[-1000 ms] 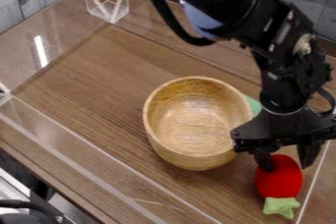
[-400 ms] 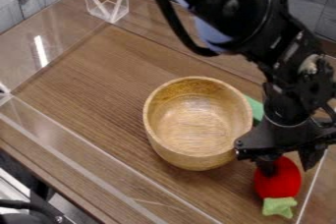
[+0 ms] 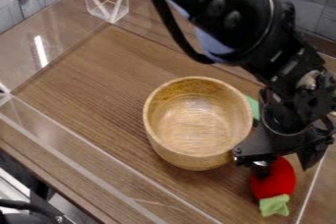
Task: Move the red fruit to the left
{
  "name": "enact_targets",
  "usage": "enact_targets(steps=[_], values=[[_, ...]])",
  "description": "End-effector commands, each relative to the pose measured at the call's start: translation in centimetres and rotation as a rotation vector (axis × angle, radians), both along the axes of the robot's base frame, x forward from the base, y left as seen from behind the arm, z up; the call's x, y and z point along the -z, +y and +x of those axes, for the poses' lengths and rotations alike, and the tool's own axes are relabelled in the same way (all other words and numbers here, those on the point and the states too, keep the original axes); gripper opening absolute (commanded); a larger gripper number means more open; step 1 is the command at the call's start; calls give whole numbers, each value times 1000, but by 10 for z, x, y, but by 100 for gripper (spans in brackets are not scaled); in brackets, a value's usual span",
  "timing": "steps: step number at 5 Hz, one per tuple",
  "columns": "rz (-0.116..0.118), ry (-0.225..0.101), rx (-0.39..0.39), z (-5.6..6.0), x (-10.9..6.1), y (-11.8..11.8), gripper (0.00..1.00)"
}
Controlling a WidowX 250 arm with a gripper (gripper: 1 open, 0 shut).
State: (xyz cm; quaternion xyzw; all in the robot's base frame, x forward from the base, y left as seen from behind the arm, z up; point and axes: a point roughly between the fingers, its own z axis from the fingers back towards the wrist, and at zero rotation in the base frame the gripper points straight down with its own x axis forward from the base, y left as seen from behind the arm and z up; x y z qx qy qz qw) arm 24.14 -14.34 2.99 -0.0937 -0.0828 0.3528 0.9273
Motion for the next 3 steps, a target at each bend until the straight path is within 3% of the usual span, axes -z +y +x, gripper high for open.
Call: enact_targets(steps=[1, 3], values=[[1, 15, 9, -18, 0, -6, 100], [6, 37, 16, -37, 0, -5, 100]])
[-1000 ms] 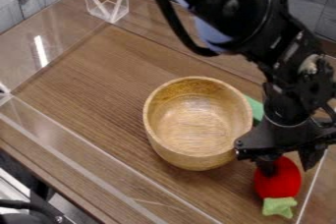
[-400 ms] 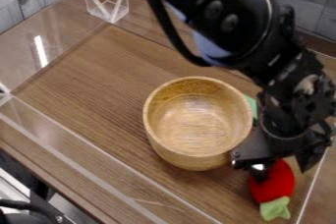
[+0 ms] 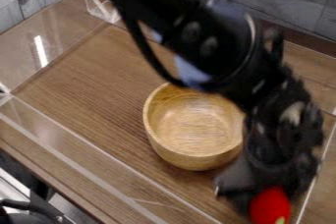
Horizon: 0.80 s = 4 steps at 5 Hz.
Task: Move the red fruit to the left
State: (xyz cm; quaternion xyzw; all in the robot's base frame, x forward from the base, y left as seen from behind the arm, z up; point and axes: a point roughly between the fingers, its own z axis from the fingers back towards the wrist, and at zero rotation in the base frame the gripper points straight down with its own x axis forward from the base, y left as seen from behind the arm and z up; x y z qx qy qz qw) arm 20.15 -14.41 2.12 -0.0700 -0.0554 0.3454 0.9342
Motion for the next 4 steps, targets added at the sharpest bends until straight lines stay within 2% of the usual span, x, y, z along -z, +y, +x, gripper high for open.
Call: enact_targets(steps=[1, 2, 3, 4], values=[[-20, -36, -17, 11, -28, -3, 0], [-29, -35, -33, 15, -44, -3, 0], [-35, -27, -39, 23, -43, -3, 0], [-35, -17, -45, 28, -41, -3, 100]])
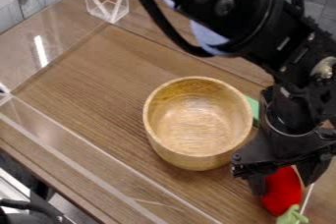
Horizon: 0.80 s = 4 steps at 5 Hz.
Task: Move the red fruit to the left
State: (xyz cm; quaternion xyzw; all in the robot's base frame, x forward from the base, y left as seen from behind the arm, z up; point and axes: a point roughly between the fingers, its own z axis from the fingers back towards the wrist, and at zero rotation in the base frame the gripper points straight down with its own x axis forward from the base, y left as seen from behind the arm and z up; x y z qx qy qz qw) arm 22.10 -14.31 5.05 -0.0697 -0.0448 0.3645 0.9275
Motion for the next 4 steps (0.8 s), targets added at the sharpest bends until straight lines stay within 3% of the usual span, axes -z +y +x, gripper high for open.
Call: enact_targets(steps=[1, 2, 4], values=[[-27, -41, 57, 8, -21, -5, 0], [-48, -56, 116, 9, -42, -4, 0], [-99, -126, 165, 4, -98, 22, 0]])
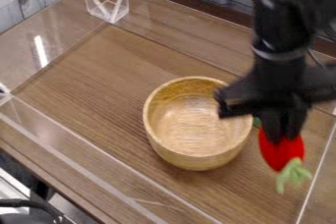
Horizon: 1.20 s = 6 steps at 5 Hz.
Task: Move the red fruit to the left
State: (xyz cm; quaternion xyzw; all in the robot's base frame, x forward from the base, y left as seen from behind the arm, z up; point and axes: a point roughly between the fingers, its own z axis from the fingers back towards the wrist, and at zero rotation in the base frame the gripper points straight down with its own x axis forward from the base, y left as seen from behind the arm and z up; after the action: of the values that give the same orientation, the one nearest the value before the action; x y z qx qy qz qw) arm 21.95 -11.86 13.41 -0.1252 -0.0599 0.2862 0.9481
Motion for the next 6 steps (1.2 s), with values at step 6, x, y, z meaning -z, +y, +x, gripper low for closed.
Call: enact_targets(steps=[6], values=[[-35, -171, -219, 64, -15, 116, 0]])
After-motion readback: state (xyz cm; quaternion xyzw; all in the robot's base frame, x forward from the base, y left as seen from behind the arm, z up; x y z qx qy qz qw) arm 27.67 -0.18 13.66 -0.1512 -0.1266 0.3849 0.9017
